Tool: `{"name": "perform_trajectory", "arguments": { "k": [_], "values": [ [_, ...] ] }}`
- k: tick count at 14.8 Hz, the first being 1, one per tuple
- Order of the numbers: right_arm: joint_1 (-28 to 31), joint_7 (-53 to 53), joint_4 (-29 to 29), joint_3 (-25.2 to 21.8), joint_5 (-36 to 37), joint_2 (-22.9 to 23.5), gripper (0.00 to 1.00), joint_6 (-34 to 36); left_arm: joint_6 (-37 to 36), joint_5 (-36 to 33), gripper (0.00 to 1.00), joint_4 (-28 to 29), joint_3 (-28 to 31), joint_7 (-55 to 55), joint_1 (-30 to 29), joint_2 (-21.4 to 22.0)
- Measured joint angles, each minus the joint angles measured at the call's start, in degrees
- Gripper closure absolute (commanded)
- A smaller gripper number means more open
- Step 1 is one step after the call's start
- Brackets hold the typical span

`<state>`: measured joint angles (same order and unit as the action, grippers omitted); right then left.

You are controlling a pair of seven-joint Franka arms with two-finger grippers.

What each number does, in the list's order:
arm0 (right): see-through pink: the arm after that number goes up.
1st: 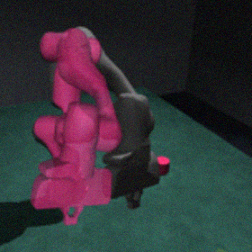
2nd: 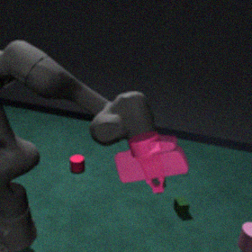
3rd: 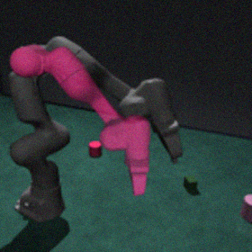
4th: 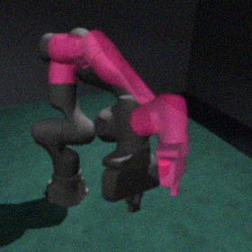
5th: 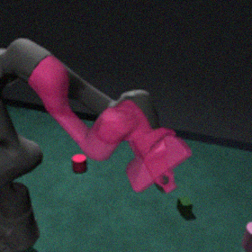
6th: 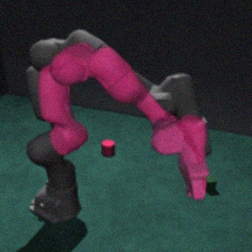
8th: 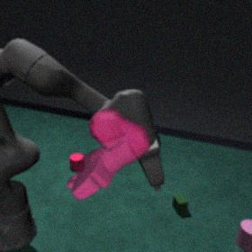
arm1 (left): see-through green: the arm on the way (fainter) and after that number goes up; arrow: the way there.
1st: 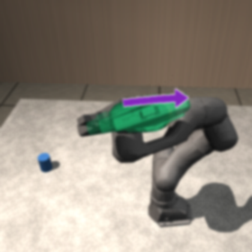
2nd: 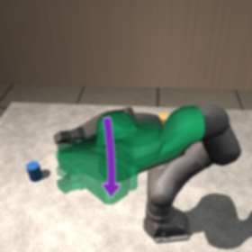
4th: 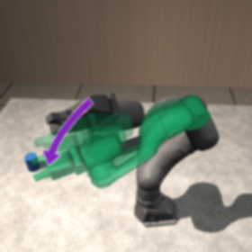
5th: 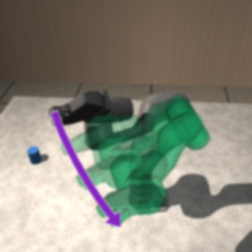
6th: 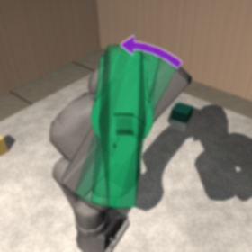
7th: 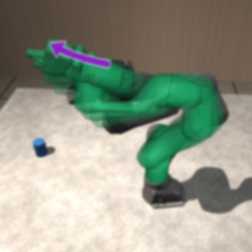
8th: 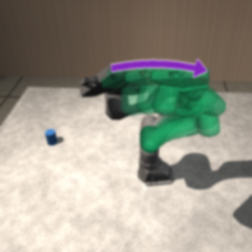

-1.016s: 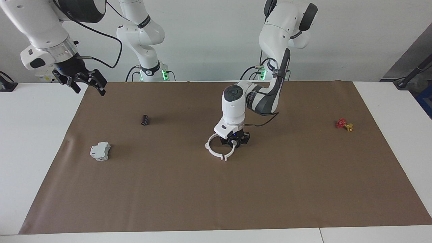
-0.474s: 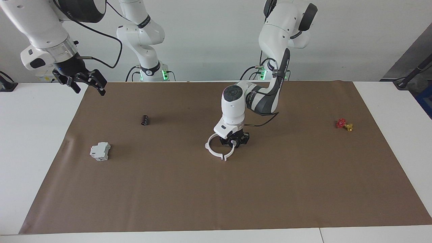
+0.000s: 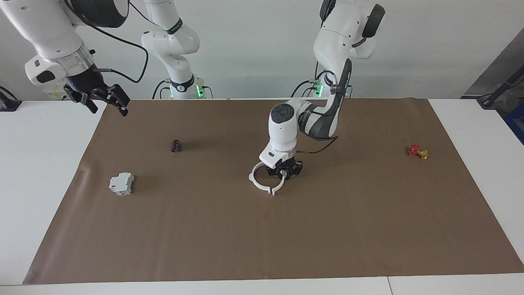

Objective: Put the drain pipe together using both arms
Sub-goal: 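Press the held clamp half against the placed half to close the ring, then open the left gripper and lift it off the joined ring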

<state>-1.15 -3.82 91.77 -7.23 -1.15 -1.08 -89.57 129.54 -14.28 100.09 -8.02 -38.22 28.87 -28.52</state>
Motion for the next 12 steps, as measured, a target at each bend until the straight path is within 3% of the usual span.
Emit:
{"name": "perform_trajectory", "arguments": {
  "k": [12],
  "values": [
    [0.00,0.00,0.00,0.00,0.00,0.00,0.00,0.00,-0.06,-0.59,1.00,0.00,0.01,-1.21,0.24,-0.03]
  ]
}}
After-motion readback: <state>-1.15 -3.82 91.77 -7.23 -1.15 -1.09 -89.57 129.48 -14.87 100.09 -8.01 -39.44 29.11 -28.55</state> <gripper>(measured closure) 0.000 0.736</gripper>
